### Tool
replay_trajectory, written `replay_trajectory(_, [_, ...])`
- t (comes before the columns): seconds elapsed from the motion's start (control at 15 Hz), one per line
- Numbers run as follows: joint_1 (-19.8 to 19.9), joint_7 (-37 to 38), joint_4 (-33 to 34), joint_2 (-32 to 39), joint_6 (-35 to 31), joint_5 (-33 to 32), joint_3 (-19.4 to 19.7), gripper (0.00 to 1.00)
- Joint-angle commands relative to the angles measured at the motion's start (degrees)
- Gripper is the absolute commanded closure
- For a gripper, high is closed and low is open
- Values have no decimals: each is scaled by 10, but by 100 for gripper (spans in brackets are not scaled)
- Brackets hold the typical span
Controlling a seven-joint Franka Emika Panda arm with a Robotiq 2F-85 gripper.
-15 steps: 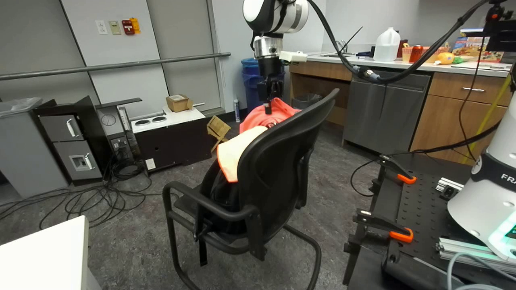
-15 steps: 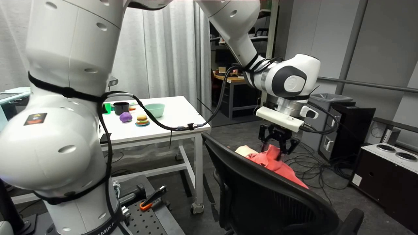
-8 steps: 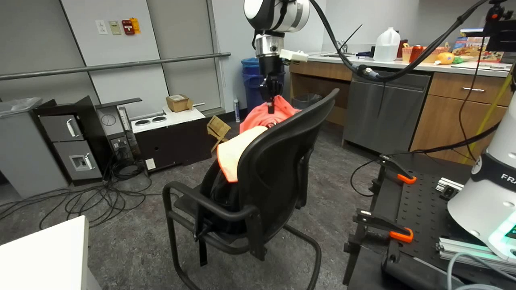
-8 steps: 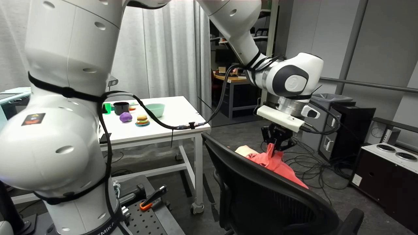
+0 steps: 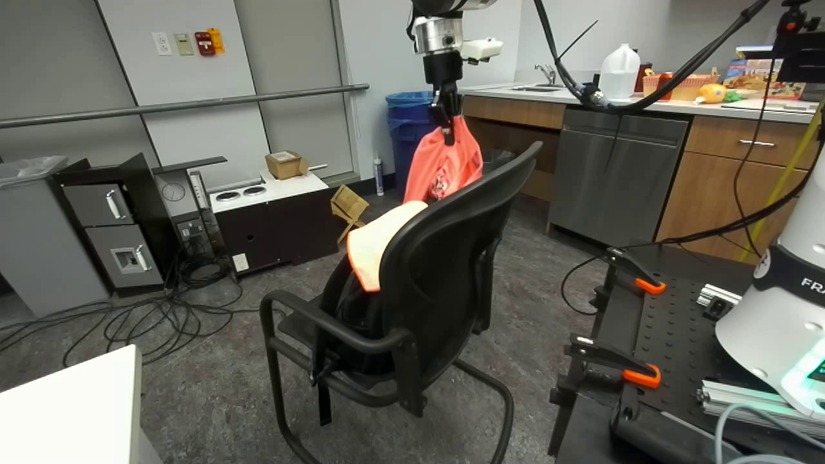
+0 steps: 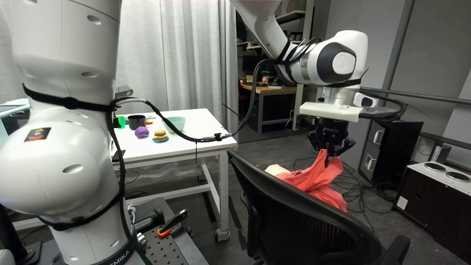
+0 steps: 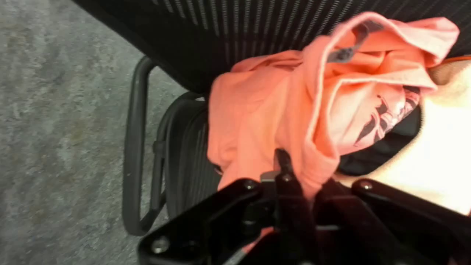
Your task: Pick the cloths and put them on the back rest of the chair
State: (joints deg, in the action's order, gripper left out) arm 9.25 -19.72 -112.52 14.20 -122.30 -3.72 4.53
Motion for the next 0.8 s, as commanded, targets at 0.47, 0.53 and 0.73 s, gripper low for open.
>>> replay_trajectory(0.47, [13,111,139,-29,-23,-142,68,99])
replay_trajectory(0.53, [16,120,151,-29,-27,-138,72,99])
replay_trajectory(0.73, [25,137,179,-28,-45,-112,77,99])
